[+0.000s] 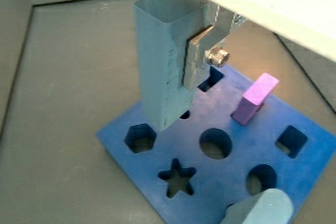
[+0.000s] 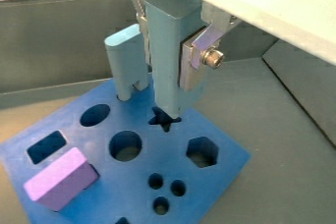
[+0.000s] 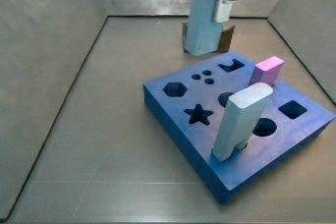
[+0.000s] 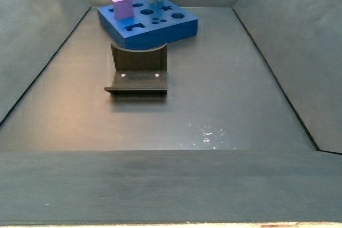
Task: Pick up the rectangle object. Move to above the board. Insert the rectangle object.
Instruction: Insert the rectangle object.
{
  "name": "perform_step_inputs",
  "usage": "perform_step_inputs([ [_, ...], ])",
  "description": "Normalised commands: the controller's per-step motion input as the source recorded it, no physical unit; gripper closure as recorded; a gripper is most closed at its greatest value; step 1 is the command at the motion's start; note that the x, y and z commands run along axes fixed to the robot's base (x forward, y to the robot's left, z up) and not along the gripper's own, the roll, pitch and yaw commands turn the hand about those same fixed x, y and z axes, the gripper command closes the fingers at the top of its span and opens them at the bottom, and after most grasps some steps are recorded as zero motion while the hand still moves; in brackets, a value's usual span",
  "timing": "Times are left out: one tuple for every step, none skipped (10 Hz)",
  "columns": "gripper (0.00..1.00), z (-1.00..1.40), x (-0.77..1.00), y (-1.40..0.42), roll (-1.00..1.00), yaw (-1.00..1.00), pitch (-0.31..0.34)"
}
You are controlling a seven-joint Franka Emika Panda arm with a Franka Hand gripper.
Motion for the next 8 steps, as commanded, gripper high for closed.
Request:
perform_step_inputs([
  [1.00, 0.00, 0.00, 0.00, 0.00, -0.02, 0.000],
  [1.00, 0.37, 0.41, 0.00, -0.33, -0.50, 0.000],
  [1.00, 0.71, 0.56, 0.00, -0.45, -0.56, 0.020],
  [1.00, 0.79, 0.50, 0.03, -0.44, -0.61, 0.023],
  [1.00, 0.68, 0.46, 0.05, -0.34, -0.65, 0.000],
  [1.00, 0.00, 0.47, -0.11, 0.10, -0.43, 0.134],
  [1.00, -0.09, 0.00, -0.08, 0.00, 0.00, -0.017],
  [1.00, -0.03, 0.44, -0.16, -0.18, -0.01, 0.000],
])
